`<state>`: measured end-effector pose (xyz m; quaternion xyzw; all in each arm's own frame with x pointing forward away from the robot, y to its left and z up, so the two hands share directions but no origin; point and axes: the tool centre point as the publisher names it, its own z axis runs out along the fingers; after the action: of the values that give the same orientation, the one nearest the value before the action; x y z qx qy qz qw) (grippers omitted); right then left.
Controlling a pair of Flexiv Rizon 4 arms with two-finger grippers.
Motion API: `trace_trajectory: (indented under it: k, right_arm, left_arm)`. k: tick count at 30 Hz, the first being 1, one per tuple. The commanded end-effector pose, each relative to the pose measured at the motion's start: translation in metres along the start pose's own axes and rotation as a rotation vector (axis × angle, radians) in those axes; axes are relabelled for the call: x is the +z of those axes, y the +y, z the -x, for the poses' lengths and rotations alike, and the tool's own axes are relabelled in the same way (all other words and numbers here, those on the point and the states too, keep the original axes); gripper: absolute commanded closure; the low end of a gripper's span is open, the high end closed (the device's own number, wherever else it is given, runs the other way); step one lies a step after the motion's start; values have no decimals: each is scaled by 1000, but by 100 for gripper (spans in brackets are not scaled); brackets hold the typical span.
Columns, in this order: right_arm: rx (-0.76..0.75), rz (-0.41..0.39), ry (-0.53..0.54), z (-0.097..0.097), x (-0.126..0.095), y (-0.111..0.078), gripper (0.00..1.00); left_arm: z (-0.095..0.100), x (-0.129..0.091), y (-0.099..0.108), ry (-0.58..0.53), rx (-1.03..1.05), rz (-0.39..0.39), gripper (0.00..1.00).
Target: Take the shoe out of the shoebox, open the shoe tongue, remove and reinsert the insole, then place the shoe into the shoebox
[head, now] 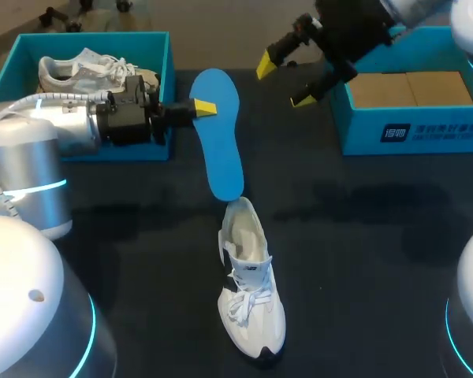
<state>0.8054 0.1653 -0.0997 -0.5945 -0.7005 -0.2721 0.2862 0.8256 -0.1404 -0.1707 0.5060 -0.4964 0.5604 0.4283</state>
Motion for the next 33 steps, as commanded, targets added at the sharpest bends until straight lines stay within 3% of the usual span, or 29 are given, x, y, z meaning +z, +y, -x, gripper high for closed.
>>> trace_trajectory:
  k: [1,10,17,25,33]
  right_arm:
    - [14,-24,-235,-13,3,9,0]
    - [31,-26,-411,-42,7,12,0]
    - [23,-7,-506,-60,20,12,0]
    - [36,-41,-635,-84,37,15,0]
    - [72,-37,-692,-95,52,13,0]
  left_arm:
    - [0,1,1,-1,1,-2,100]
    - [0,1,1,-1,1,-2,100]
    - [0,1,1,-1,1,-2,100]
    - [0,1,1,-1,1,-2,100]
    - [0,1,1,-1,1,-2,100]
